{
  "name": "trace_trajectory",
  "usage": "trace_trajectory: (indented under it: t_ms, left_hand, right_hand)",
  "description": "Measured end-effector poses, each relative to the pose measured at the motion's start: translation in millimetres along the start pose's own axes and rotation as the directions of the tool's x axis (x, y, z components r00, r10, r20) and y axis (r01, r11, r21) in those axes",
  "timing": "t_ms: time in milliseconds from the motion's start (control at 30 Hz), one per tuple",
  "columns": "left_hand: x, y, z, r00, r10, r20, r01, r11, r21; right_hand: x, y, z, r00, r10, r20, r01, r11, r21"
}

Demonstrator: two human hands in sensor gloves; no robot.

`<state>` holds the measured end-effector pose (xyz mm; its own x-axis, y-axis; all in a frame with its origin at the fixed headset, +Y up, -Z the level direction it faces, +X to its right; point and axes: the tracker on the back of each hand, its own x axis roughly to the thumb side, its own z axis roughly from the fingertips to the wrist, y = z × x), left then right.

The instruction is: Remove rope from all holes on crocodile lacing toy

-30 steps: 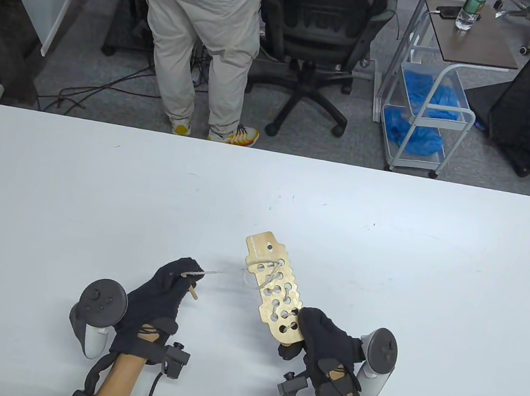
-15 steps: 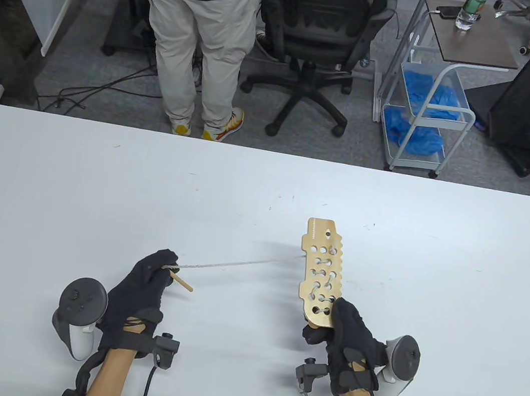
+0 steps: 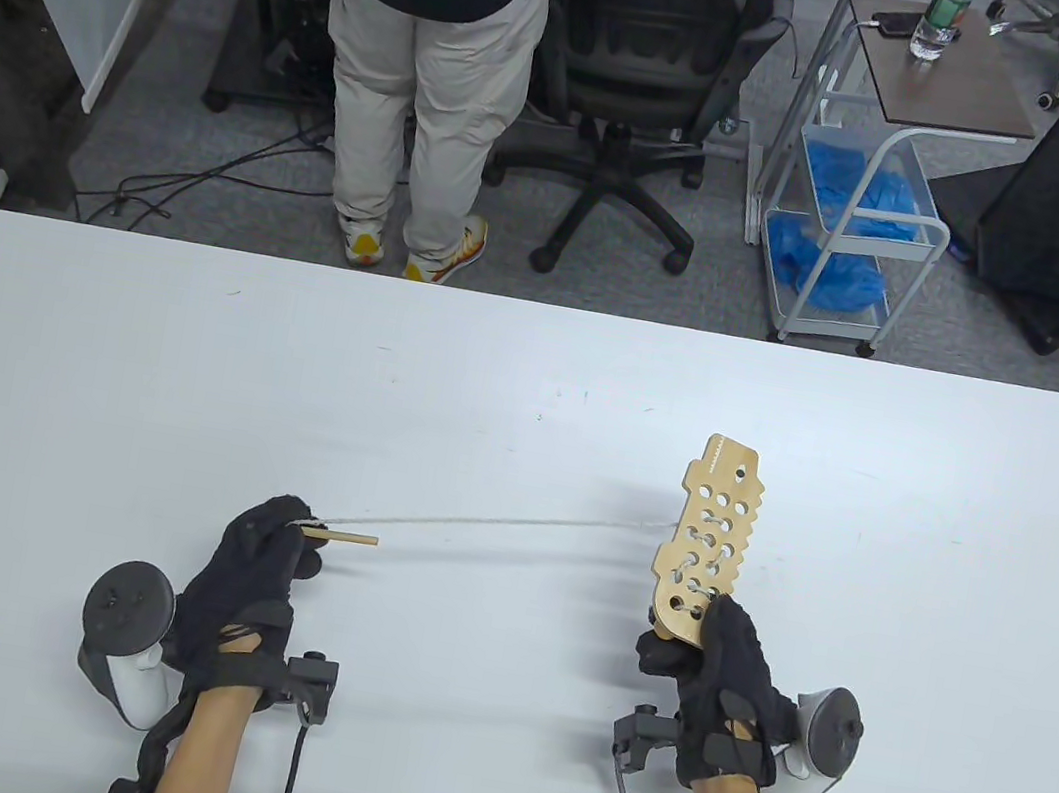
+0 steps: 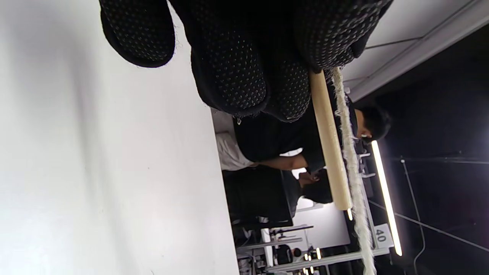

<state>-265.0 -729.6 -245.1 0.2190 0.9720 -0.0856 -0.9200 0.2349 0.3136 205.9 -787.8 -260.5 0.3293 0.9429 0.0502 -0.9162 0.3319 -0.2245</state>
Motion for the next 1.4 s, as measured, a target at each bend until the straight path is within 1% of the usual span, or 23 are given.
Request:
trace_trajectory:
  t_ms: [100,167,267,400,467,600,667,767,867,967,1100,1300,1400]
  left_hand:
    - [-1,-4,0,1.000,0.008,-0.004,-0.008,1.000,-0.011]
    - [0,-10,1,1.000,0.022,0.003,-0.022,0.999,-0.041]
    - [4,-20,2,1.000,0.011,0.020,-0.009,0.993,-0.119]
    - [11,-36,7,0.997,-0.053,0.061,0.064,0.976,-0.207]
    - [12,-44,9,0.996,-0.049,0.077,0.067,0.966,-0.250]
    - [13,-55,14,0.997,-0.014,0.081,0.039,0.948,-0.315]
    - [12,-59,15,0.997,0.043,0.063,-0.018,0.934,-0.357]
    - [10,-62,14,0.992,0.115,0.043,-0.087,0.908,-0.409]
    - [9,-64,13,0.983,0.181,0.026,-0.150,0.880,-0.452]
    - [8,-67,13,0.968,0.251,-0.002,-0.217,0.835,-0.505]
    - [6,-71,13,0.950,0.308,-0.048,-0.283,0.789,-0.545]
    - [7,-77,14,0.942,0.329,-0.069,-0.300,0.731,-0.613]
    - [8,-78,15,0.939,0.337,-0.077,-0.309,0.721,-0.620]
  right_hand:
    - [-2,3,1,1.000,0.009,0.001,-0.009,1.000,0.019]
    - [-4,10,3,1.000,0.017,-0.002,-0.017,0.999,0.047]
    - [-5,23,8,0.999,0.044,0.014,-0.046,0.992,0.114]
    - [-4,44,15,0.996,0.070,0.059,-0.082,0.970,0.229]
    - [-3,55,19,0.994,0.071,0.081,-0.093,0.948,0.305]
    - [-2,77,25,0.990,0.067,0.123,-0.118,0.871,0.477]
    - [-2,85,29,0.992,0.048,0.118,-0.104,0.841,0.531]
    - [-4,93,32,0.992,0.040,0.116,-0.101,0.803,0.587]
    - [-4,97,34,0.992,0.048,0.120,-0.113,0.777,0.620]
    - [-6,100,35,0.993,0.043,0.107,-0.102,0.755,0.648]
    - [-6,103,37,0.994,0.038,0.105,-0.099,0.731,0.675]
    - [-8,107,39,0.993,0.053,0.110,-0.115,0.700,0.705]
    - [-8,108,40,0.993,0.052,0.109,-0.115,0.697,0.708]
